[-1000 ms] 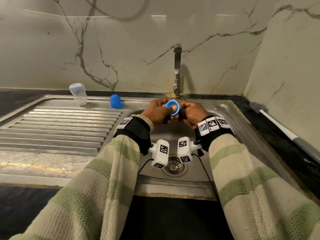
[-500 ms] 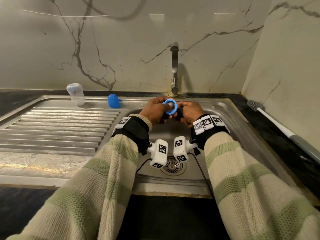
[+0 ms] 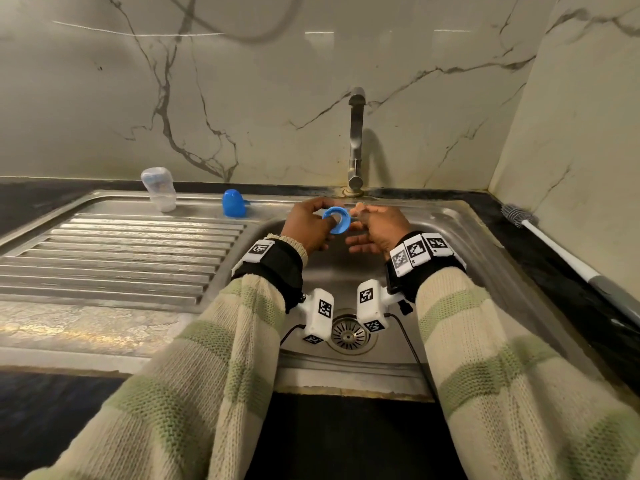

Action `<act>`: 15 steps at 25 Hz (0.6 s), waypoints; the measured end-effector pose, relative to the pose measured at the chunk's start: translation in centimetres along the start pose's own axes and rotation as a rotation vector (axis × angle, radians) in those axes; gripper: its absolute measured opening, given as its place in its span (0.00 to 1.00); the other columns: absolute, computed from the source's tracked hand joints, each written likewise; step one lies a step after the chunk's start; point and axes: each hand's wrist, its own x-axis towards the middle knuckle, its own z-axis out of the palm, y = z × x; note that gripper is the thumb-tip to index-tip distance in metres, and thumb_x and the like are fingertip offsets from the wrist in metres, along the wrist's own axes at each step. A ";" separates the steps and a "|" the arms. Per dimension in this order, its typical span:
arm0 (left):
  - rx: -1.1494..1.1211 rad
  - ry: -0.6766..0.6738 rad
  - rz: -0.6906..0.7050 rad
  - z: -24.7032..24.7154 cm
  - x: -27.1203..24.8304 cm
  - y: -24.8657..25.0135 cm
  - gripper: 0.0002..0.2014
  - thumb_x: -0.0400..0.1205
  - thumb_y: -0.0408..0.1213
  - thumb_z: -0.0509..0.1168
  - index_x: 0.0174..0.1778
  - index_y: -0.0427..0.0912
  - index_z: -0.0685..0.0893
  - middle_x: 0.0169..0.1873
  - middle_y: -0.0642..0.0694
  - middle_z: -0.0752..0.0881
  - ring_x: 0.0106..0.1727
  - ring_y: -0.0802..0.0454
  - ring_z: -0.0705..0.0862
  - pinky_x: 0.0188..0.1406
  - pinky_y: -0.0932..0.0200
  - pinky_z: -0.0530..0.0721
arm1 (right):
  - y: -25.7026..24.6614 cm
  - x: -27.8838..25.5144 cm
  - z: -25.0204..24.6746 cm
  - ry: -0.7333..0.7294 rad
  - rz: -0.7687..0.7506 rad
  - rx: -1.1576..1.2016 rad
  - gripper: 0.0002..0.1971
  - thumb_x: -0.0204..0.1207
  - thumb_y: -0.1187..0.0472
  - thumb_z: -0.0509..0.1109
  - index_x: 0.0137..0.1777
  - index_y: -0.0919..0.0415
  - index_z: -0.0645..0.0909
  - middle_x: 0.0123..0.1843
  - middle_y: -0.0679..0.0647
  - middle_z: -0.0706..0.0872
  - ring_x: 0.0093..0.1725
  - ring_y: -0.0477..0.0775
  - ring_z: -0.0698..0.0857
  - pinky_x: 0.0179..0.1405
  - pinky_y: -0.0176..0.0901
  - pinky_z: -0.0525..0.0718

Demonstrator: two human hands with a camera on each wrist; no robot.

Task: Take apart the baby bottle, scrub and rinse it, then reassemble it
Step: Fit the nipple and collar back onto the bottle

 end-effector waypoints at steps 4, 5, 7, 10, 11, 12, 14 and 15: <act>0.142 -0.168 0.024 0.3 -0.2 -0.2 0.14 0.85 0.31 0.66 0.65 0.44 0.85 0.61 0.35 0.87 0.51 0.44 0.88 0.55 0.45 0.90 | 0.1 -0.3 0.1 -0.011 -0.026 -0.078 0.13 0.84 0.56 0.65 0.61 0.64 0.82 0.46 0.63 0.89 0.40 0.61 0.90 0.41 0.51 0.89; 0.182 -0.165 0.046 0.3 -0.2 -0.1 0.13 0.85 0.32 0.66 0.66 0.43 0.85 0.63 0.34 0.86 0.55 0.43 0.88 0.58 0.45 0.89 | 0.1 -0.3 0.1 0.009 -0.052 -0.089 0.11 0.83 0.60 0.68 0.60 0.66 0.83 0.51 0.66 0.89 0.45 0.64 0.90 0.42 0.51 0.90; 0.015 -0.105 0.029 0.1 -0.4 0.2 0.12 0.87 0.32 0.63 0.64 0.45 0.85 0.60 0.33 0.87 0.51 0.45 0.89 0.52 0.50 0.91 | 0.2 -0.2 0.1 0.030 -0.089 -0.087 0.11 0.79 0.65 0.71 0.59 0.67 0.83 0.57 0.68 0.87 0.52 0.67 0.89 0.44 0.50 0.90; -0.111 -0.061 0.026 -0.1 0.1 -0.6 0.19 0.84 0.26 0.66 0.70 0.46 0.79 0.51 0.35 0.89 0.52 0.43 0.90 0.53 0.46 0.91 | 0.4 -0.2 0.3 0.000 -0.133 -0.124 0.17 0.77 0.67 0.74 0.65 0.68 0.81 0.60 0.65 0.86 0.56 0.64 0.88 0.49 0.51 0.90; -0.121 -0.065 0.022 -0.2 0.3 -0.8 0.22 0.83 0.26 0.68 0.73 0.44 0.76 0.50 0.37 0.89 0.54 0.42 0.90 0.56 0.44 0.90 | 0.6 -0.2 0.3 -0.019 -0.154 -0.155 0.20 0.77 0.66 0.74 0.68 0.67 0.80 0.60 0.63 0.85 0.58 0.62 0.87 0.51 0.52 0.90; -0.131 -0.069 0.022 -0.2 0.3 -0.8 0.24 0.82 0.26 0.69 0.74 0.42 0.74 0.49 0.39 0.89 0.54 0.42 0.90 0.57 0.43 0.89 | 0.8 0.0 0.2 -0.034 -0.182 -0.205 0.22 0.76 0.64 0.75 0.69 0.65 0.80 0.61 0.61 0.86 0.58 0.61 0.87 0.51 0.53 0.90; -0.140 -0.083 0.011 -0.1 0.5 -0.8 0.22 0.82 0.26 0.70 0.72 0.42 0.77 0.48 0.41 0.89 0.52 0.44 0.89 0.58 0.44 0.89 | 1.0 0.2 0.1 -0.032 -0.265 -0.342 0.22 0.75 0.62 0.77 0.68 0.64 0.81 0.58 0.59 0.88 0.57 0.57 0.87 0.53 0.53 0.89; -0.146 -0.080 0.007 0.0 0.6 -0.9 0.17 0.82 0.27 0.71 0.66 0.42 0.81 0.48 0.41 0.89 0.50 0.44 0.89 0.58 0.42 0.89 | 1.1 0.3 0.1 -0.019 -0.318 -0.412 0.21 0.74 0.63 0.77 0.67 0.64 0.82 0.57 0.58 0.88 0.56 0.56 0.87 0.56 0.51 0.88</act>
